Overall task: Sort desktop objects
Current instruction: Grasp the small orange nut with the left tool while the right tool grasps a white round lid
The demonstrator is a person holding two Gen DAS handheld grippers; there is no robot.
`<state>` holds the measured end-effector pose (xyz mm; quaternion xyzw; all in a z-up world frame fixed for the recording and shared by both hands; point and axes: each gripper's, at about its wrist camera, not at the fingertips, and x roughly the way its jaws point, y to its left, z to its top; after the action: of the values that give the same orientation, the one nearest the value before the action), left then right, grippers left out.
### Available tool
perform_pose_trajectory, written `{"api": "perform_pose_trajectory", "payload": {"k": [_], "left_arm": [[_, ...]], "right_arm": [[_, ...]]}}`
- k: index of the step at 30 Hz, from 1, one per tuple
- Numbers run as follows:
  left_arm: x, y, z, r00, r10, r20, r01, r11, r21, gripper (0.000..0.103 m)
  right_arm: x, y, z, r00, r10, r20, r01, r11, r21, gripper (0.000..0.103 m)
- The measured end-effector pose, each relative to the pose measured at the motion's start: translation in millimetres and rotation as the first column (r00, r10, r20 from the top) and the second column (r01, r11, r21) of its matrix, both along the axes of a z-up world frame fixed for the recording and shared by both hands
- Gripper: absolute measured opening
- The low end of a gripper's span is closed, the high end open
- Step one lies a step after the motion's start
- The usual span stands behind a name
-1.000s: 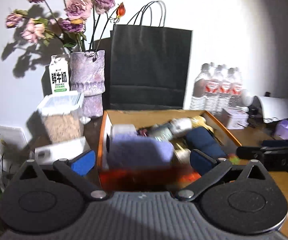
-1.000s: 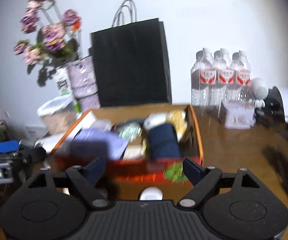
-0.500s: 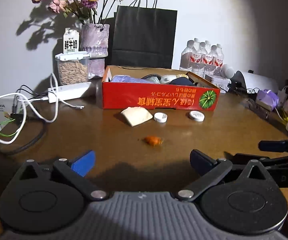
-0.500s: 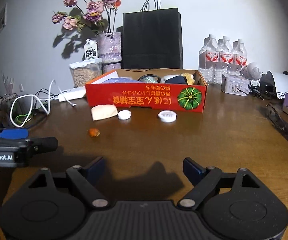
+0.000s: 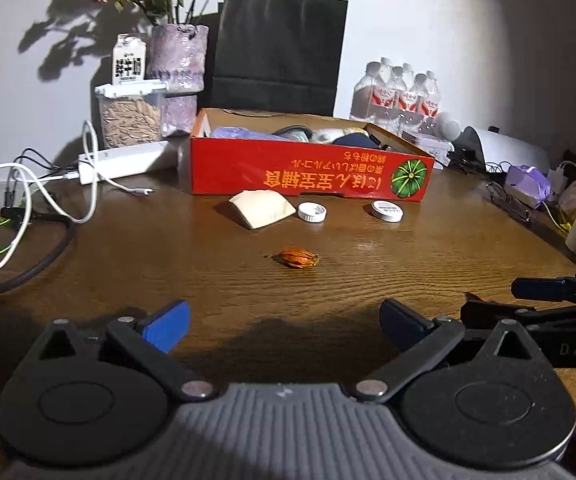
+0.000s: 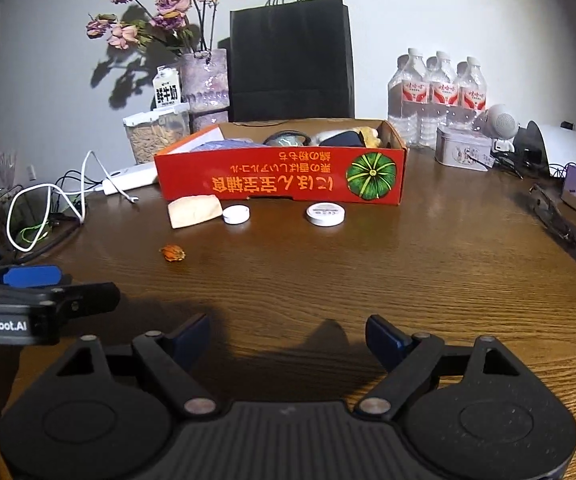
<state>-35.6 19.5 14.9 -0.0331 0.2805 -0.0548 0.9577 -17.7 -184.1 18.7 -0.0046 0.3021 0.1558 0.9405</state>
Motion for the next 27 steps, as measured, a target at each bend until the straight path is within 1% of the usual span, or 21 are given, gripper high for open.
{"api": "perform_pose_trajectory", "payload": {"k": [4,7,9,10,11,12,14,17,19,21,22,23,24,25,26,27], "left_arm": [[12,-10,0,1.0,-0.02,0.018,0.019,0.998,0.059,0.102],[23,-15,0,0.999,-0.046,0.016,0.045,0.997,0.064,0.1],[34,-20,-1,0.997,-0.078,0.003,0.078,0.994,0.07,0.094],[43,-22,-1,0.996,-0.091,-0.012,0.092,0.993,0.078,0.094],[49,-24,-2,0.995,-0.097,-0.021,0.098,0.992,0.082,0.091],[56,-25,-3,0.994,-0.103,-0.034,0.106,0.991,0.083,0.083],[69,-25,-4,0.992,-0.118,-0.052,0.122,0.99,0.078,0.077],[78,-24,-6,0.993,-0.11,-0.044,0.113,0.992,0.065,0.077],[84,-22,-7,0.991,-0.122,-0.051,0.125,0.991,0.055,0.072],[90,-18,-10,0.988,-0.137,-0.065,0.139,0.99,0.037,0.061],[93,-17,-13,0.987,-0.14,-0.083,0.143,0.989,0.027,0.058],[95,-15,-15,0.986,-0.139,-0.095,0.142,0.99,0.017,0.053],[95,-13,-14,0.987,-0.134,-0.087,0.135,0.991,0.01,0.044],[95,-11,-15,0.986,-0.139,-0.088,0.139,0.99,-0.008,0.04],[95,-9,-15,0.987,-0.138,-0.087,0.137,0.99,-0.019,0.032],[96,-7,-15,0.987,-0.131,-0.089,0.129,0.991,-0.029,0.021]], "right_arm": [[7,-3,2,1.0,-0.008,-0.001,0.008,1.0,-0.013,0.084],[13,-7,6,1.0,-0.008,0.006,0.008,1.0,-0.006,0.084],[19,-10,9,1.0,-0.004,0.011,0.004,1.0,0.002,0.084],[22,-11,10,1.0,-0.006,0.011,0.005,1.0,0.006,0.084],[26,-11,11,1.0,-0.008,0.011,0.008,1.0,0.01,0.084],[31,-12,12,1.0,-0.01,0.011,0.01,1.0,0.011,0.084],[38,-12,14,1.0,-0.018,0.018,0.018,1.0,0.0,0.084],[48,-10,15,1.0,-0.009,0.023,0.009,1.0,-0.01,0.083],[55,-8,16,1.0,0.004,0.017,-0.004,1.0,-0.013,0.082],[64,-4,17,1.0,0.019,0.017,-0.019,1.0,-0.007,0.082],[68,-2,17,1.0,0.029,0.013,-0.029,1.0,-0.002,0.081],[74,1,18,0.999,0.038,0.009,-0.038,0.999,0.002,0.081],[80,4,18,0.999,0.045,0.007,-0.045,0.999,0.006,0.081],[85,8,17,0.999,0.05,0.0,-0.05,0.999,0.007,0.079],[91,12,16,0.998,0.058,-0.01,-0.058,0.998,0.008,0.077],[98,18,15,0.997,0.073,-0.019,-0.073,0.997,0.012,0.074]]}}
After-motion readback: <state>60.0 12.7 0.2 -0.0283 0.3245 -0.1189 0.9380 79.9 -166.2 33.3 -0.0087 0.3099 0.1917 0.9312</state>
